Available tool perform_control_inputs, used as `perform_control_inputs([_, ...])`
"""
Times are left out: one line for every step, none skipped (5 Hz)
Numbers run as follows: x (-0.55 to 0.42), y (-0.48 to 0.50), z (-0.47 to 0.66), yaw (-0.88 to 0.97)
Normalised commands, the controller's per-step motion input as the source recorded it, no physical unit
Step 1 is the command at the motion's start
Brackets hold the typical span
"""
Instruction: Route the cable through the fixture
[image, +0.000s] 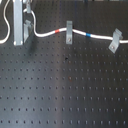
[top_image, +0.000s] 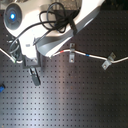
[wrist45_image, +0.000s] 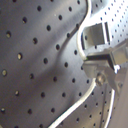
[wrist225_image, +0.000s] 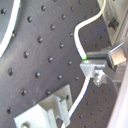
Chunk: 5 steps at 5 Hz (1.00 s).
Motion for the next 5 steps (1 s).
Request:
perform_control_inputs([-0.326, 0.652, -0.52, 0.0])
perform_control_inputs([-0.462, 0.7, -0.47, 0.0])
perform_control_inputs([-0.474, 0.665, -0.11, 0.0])
perform_control_inputs([-0.529, 0.354, 0.13, 0.08])
perform_control_inputs([-0.03, -0.238, -0.16, 0.35])
